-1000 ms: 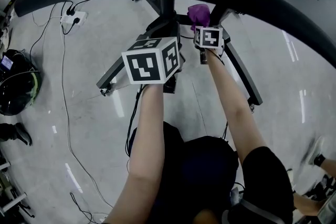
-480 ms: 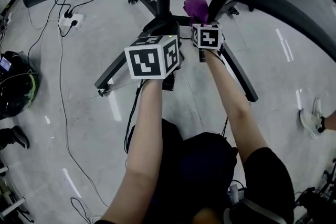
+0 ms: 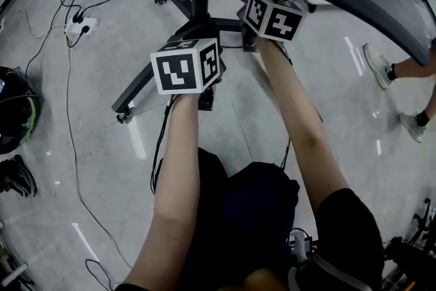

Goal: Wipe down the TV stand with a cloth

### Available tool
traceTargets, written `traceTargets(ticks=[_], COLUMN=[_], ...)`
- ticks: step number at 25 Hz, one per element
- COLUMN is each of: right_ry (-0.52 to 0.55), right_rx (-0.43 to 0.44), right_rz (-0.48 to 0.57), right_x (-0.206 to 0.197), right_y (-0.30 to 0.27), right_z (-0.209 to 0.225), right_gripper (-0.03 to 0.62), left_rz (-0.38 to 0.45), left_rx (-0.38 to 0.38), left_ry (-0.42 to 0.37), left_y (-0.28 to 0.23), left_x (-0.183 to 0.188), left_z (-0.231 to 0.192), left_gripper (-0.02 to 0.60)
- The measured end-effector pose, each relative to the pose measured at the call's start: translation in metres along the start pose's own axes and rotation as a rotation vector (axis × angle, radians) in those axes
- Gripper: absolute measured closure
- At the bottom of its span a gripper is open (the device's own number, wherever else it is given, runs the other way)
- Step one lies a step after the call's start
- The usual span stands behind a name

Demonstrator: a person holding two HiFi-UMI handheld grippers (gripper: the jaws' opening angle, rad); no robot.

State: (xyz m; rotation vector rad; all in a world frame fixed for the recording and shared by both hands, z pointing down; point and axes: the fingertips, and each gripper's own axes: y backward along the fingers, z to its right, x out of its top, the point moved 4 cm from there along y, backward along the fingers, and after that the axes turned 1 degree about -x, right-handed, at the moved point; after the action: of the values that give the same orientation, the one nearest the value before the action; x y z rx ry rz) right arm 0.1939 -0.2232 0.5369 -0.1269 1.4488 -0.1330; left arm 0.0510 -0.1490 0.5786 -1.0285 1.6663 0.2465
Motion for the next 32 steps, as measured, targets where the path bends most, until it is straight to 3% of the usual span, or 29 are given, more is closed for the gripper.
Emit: traceTargets(ticks=[5, 10, 17, 32], right_ry=[-0.142, -0.234, -0.268, -0.403], right_rx=[0.037, 0.037, 0.018, 0.023], right_rz=[0.129, 0.159, 0.132, -0.019], right_x=[0.052, 0.061, 0.041, -0.046], right_y=[0.01, 0.016, 0.014, 0.002], right_z=[0.006, 0.027, 0.036, 0.044], right_gripper=[0.505, 0.505, 0.505, 0.505], left_rz=[0.004, -0.003, -0.006, -0.01], left_rx=[0.014, 0.012, 0.011, 0.006], left_ry=[-0.006, -0.018, -0.029, -0.035], left_y=[0.004, 0.003, 0.002, -0.001], left_x=[0.002, 0.003, 0.004, 0.0], left_z=[-0.001, 0.004, 0.007, 0.006], left_gripper=[0.574, 0.575, 0.574, 0.574])
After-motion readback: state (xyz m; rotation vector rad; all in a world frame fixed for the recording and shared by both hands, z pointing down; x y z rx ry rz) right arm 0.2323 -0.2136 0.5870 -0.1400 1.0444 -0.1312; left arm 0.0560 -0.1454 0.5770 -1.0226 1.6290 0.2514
